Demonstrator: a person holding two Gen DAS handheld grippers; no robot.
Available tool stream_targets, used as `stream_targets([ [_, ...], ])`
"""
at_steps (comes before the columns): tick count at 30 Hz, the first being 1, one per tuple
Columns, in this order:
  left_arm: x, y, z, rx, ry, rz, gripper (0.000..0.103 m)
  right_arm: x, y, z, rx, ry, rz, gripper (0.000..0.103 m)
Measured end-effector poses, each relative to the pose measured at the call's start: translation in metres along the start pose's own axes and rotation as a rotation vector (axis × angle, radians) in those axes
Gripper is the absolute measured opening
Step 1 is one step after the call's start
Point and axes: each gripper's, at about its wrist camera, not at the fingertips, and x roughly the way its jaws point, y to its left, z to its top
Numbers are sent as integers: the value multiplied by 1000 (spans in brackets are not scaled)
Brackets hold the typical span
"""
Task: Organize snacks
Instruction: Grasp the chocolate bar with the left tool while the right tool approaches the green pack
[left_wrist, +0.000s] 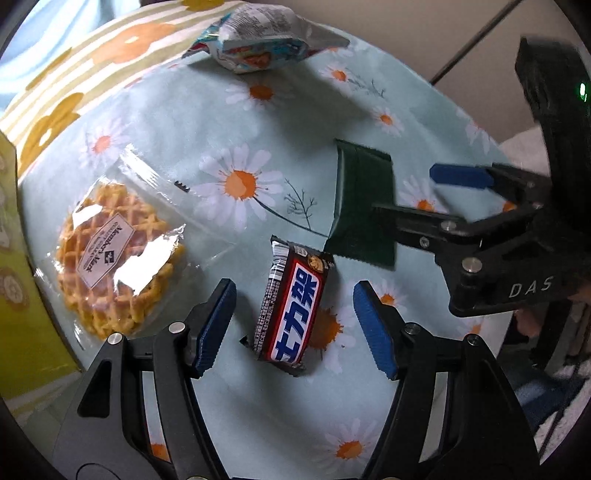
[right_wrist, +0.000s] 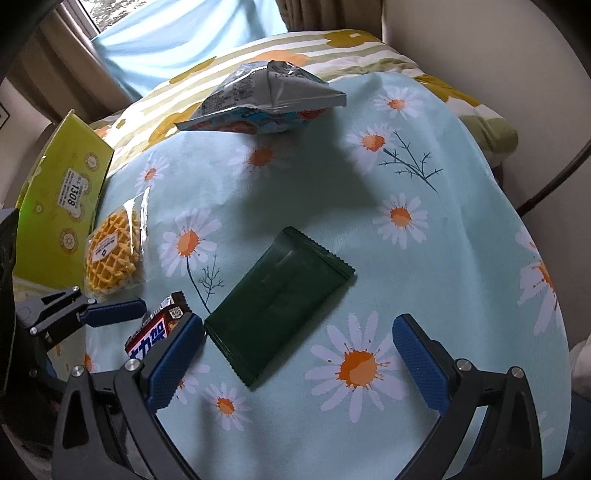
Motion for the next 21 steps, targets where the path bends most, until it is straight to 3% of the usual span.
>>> stream_targets([
  [3,2,-7,0,57,0,40,50,2,4,1,5,8,-29,102],
  [9,2,-8,1,83,-5,40,29,3,12,5,29,0,-33,102],
  [16,-3,0,-3,42,-27,35,27,8,17,6,50,16,-52,100],
  [21,-11,14,-12,-39,-43,32,27,17,23,6,72,42,-56,89],
])
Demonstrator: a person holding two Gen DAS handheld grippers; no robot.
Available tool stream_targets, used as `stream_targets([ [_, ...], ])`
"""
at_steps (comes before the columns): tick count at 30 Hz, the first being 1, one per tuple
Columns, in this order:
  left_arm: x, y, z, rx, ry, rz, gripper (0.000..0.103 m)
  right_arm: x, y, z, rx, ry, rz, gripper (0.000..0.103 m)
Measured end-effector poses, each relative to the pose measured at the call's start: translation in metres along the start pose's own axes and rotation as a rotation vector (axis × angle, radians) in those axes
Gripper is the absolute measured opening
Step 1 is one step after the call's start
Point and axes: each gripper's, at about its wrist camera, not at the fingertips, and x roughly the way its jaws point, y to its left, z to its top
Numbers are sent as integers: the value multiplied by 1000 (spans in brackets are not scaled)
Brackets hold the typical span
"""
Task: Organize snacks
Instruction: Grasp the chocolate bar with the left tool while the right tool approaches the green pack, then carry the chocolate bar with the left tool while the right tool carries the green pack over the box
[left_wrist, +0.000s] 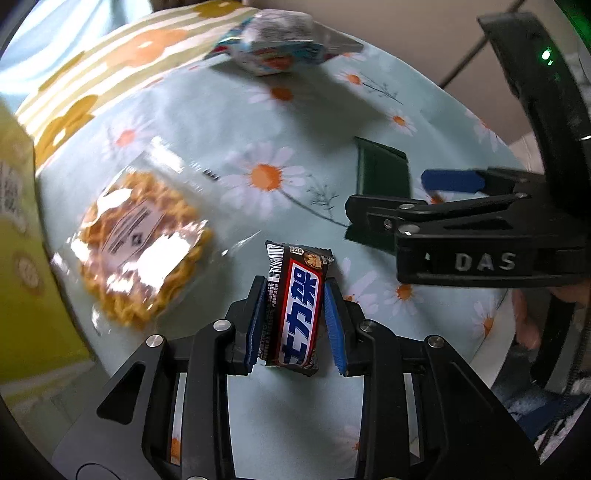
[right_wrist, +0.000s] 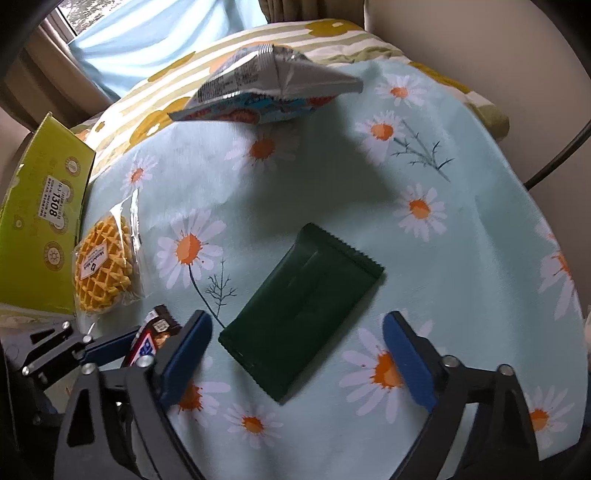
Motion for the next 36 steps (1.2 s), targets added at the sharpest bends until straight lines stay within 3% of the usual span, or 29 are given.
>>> stream_targets([
  [3,-5,8,-4,-30,-6,-13,27,1,5,2,-6,-11,-11,84],
  [7,-9,14,-6,-49,-15,-15,27,2,15,7,-42,-28,-57,64],
  [16,-11,20,-6,-78,-25,-13,27,1,28,-1,-150,-46,-126,50],
  [28,-16,14,-6,-121,-42,-18,27,-13,22,-5,-171,-71,-49,48],
  [36,-46,-5,9,-159,-113,-14,27,-58,10,7,-192,-116,12,48],
])
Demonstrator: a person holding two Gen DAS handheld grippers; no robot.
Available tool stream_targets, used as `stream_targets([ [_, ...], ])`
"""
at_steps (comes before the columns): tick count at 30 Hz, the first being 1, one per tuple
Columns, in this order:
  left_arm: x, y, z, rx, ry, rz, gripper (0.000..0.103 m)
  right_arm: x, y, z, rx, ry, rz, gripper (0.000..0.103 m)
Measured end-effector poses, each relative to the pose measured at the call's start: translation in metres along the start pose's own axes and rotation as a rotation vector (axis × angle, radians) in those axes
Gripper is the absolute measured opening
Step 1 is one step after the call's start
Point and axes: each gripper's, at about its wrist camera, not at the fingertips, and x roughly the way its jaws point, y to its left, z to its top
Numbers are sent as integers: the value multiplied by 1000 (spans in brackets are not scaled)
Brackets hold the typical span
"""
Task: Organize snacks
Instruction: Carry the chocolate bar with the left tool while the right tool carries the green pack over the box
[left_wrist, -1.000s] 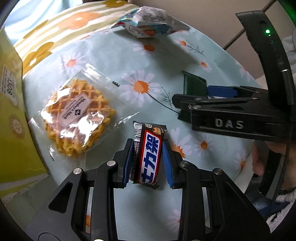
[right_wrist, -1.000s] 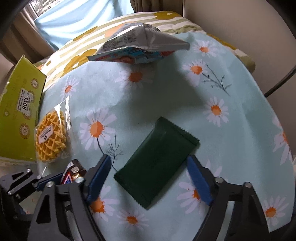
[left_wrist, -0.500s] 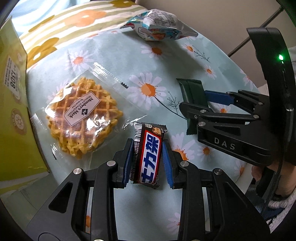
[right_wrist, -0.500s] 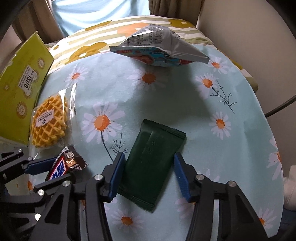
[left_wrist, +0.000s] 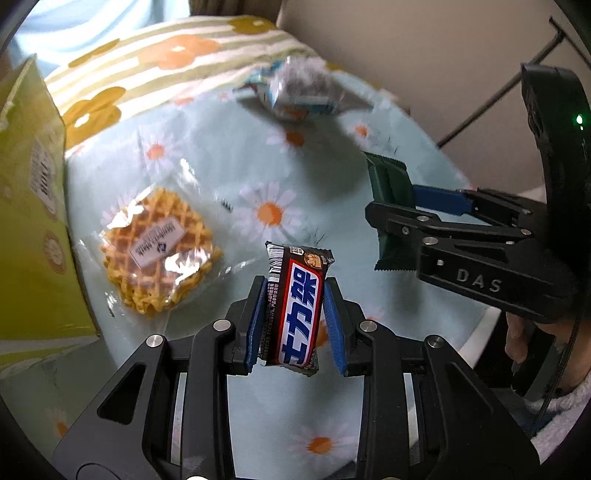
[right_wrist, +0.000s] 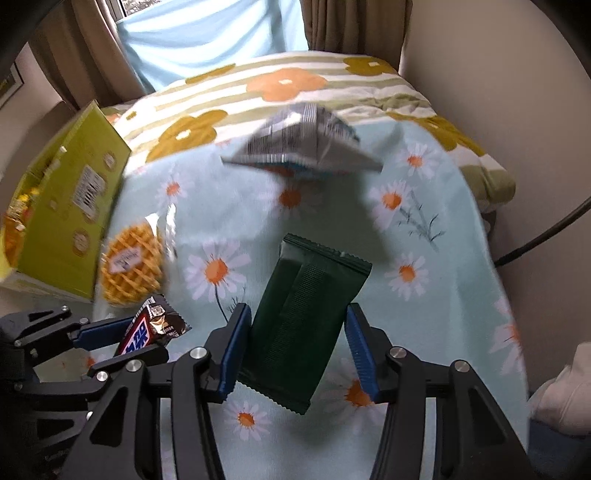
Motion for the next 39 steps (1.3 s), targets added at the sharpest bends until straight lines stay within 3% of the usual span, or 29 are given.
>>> stream_targets([
  [11,-97,9,30,-138,-216,102,27,-74,15,57,-162,-148,97,48],
  [18,-159,51,37,-201,-323,189,27,-106,78,91,-268,-231,191,48],
  [22,-188,92,30,-234,-359,200,27,-113,131,102,-321,-260,241,48],
  [30,-218,203,8,-337,-307,266,27,-94,239,104,-339,-226,331,48],
  [39,-200,301,5,-347,-188,274,27,-59,298,102,-292,-155,306,48],
])
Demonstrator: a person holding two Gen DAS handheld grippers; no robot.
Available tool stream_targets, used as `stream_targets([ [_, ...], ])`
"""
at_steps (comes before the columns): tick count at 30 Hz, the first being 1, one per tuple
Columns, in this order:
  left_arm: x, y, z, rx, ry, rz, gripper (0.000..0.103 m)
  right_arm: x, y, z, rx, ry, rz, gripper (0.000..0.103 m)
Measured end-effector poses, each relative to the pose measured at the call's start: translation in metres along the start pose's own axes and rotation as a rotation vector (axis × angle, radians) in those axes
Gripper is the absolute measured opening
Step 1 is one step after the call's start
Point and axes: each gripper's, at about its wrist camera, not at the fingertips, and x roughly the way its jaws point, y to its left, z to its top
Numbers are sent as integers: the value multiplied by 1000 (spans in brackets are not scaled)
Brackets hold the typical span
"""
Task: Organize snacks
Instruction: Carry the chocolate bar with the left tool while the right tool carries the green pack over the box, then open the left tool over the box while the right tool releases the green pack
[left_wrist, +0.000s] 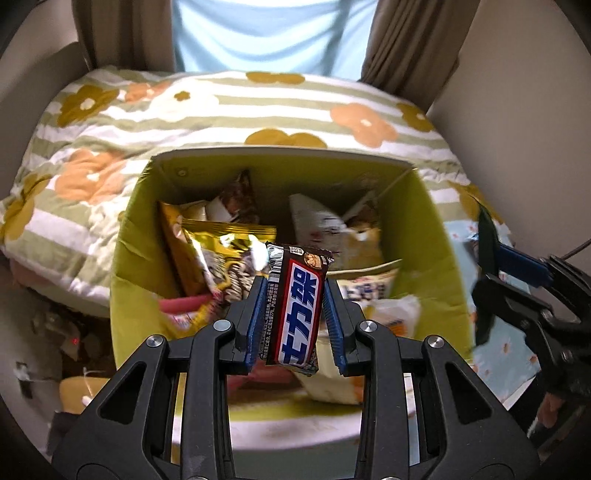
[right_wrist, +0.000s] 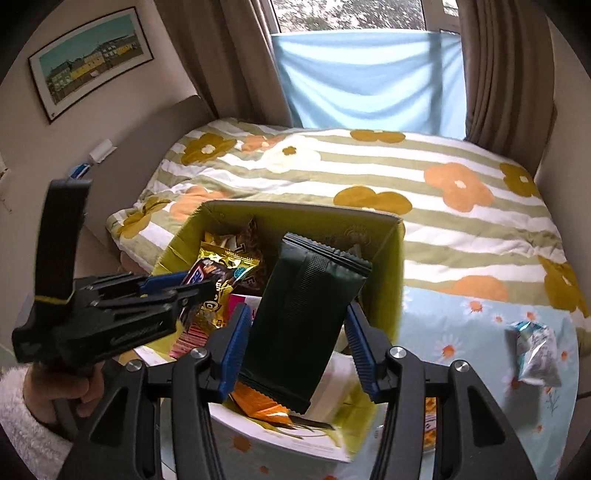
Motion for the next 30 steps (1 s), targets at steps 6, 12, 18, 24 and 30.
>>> stream_targets([
  [6,16,4,12,40,35,-34,28,9,-3,0,47,25,-54,48],
  [12,19,4,6,39,22,-11,102,14,-13,-3,70,43,-78,48],
  [18,3,14,-9,-24,0,3,102,20,-22,-5,75,62,-73,48],
  [24,-11,23,-21,-59,-29,36,102,30,-20,3,38,80,-49,48],
  [30,-22,24,-29,-50,-58,80,102,53,-18,7,12,122,-31,54],
])
